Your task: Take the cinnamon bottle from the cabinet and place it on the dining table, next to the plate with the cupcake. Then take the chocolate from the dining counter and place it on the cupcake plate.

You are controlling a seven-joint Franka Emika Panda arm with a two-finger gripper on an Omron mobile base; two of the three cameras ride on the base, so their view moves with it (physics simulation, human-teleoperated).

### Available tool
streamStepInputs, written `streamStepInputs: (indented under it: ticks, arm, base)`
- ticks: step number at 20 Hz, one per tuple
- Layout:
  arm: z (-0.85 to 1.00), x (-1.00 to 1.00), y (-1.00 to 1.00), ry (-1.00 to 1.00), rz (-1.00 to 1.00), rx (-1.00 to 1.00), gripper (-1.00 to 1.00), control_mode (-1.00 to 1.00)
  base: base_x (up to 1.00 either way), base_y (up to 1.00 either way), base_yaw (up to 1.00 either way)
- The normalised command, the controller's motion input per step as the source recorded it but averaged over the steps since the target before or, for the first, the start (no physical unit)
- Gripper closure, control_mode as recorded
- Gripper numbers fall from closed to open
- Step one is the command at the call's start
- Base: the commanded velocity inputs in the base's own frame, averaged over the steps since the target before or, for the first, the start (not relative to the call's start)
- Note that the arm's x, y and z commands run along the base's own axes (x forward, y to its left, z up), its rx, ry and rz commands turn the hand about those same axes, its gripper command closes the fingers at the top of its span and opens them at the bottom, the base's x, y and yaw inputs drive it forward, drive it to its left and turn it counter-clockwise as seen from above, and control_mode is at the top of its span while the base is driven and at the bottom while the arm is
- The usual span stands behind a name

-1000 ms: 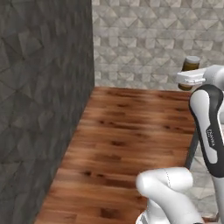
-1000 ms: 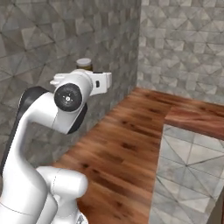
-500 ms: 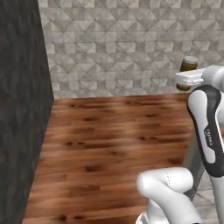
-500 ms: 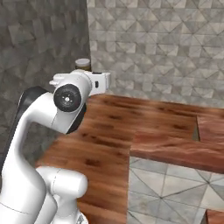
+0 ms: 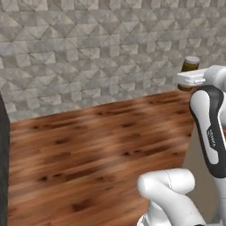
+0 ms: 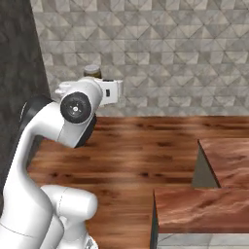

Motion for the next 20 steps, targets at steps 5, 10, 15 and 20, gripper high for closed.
streamStepInputs:
  ticks: [5,10,15,20]
  arm:
    - [0.0,0.0,0.0,0.0,0.0,0.0,1.0,1.0]
    - [0.0,0.0,0.0,0.0,0.0,0.0,1.0,1.0]
    - [0.0,0.0,0.0,0.0,0.0,0.0,1.0,1.0]
    - [0.0,0.0,0.0,0.0,0.0,0.0,1.0,1.0]
  base:
    - [0.95,0.5,-0.51]
    - [1.0,0.4,-0.53]
    - [1.0,0.35,-0.52]
    - [1.0,0.36,-0.53]
